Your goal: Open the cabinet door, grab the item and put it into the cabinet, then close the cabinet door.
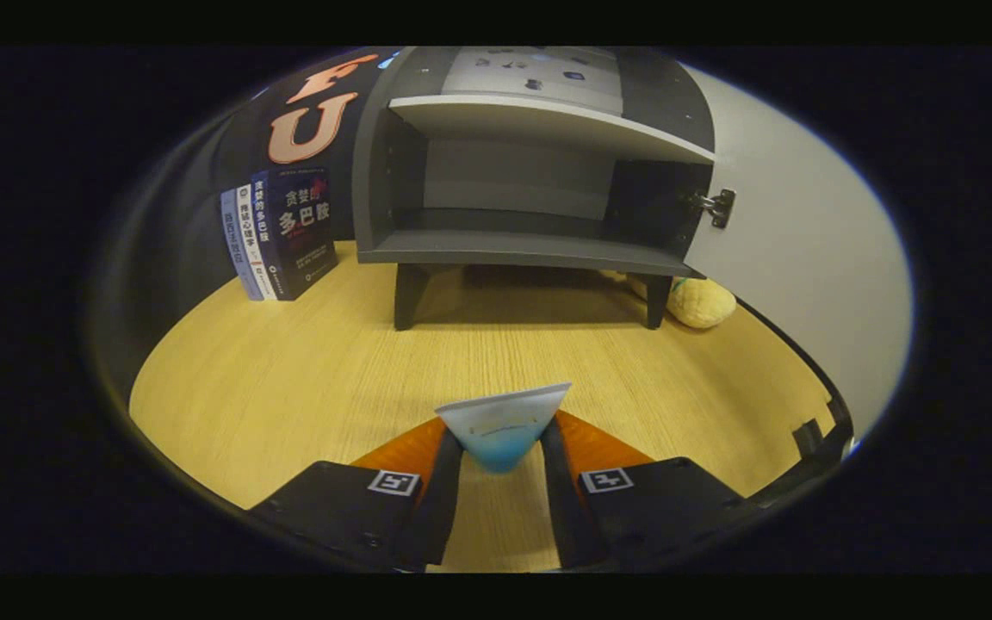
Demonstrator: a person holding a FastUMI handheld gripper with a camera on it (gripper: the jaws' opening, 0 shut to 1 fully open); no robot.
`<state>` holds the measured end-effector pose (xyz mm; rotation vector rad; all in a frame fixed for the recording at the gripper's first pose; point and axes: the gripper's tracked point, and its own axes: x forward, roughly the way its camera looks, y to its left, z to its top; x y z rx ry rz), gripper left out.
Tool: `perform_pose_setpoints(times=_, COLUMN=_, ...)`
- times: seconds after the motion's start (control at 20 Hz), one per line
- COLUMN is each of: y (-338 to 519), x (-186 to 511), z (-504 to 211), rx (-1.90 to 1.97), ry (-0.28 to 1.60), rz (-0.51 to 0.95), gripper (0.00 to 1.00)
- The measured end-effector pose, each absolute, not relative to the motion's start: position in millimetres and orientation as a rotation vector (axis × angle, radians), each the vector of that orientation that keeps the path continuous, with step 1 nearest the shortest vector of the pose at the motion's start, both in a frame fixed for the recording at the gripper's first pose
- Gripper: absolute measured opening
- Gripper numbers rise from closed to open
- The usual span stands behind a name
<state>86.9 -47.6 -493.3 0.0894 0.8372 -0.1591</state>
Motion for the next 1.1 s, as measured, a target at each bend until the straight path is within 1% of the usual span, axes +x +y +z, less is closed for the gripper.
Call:
perform_pose_setpoints(times=0.1, y=-55, x=84, z=-467, rx=0.047, ry=0.81, rz=-0.165, gripper=0.55)
perform_pose_setpoints(times=0.2, y=-69, x=86, z=-421, rx=0.007, ry=0.772, rz=-0.197, gripper=0.54)
perform_pose_setpoints(times=0.4, y=-97, x=120, z=-278, rx=-0.022, ry=0.583, rz=-0.261, gripper=0.54)
perform_pose_setpoints(times=0.5, y=-103, x=141, z=-205, rx=0.007, ry=0.47, rz=-0.266, gripper=0.54)
perform_pose_setpoints(times=0.6, y=-112, x=156, z=-143, rx=0.036, ry=0.403, rz=-0.261, gripper=0.54)
perform_pose_setpoints(times=0.75, y=-153, x=182, z=-67, rx=-0.01, ry=0.325, rz=-0.381, gripper=0.54)
perform_pose_setpoints(times=0.8, y=-163, x=185, z=-48, rx=-0.012, ry=0.311, rz=-0.412, gripper=0.54)
perform_pose_setpoints(times=0.95, y=-178, x=215, z=-22, rx=0.034, ry=0.306, rz=-0.442, gripper=0.54)
perform_pose_setpoints(times=1.1, y=-195, x=264, z=-35, rx=0.061, ry=0.376, rz=-0.438, gripper=0.54)
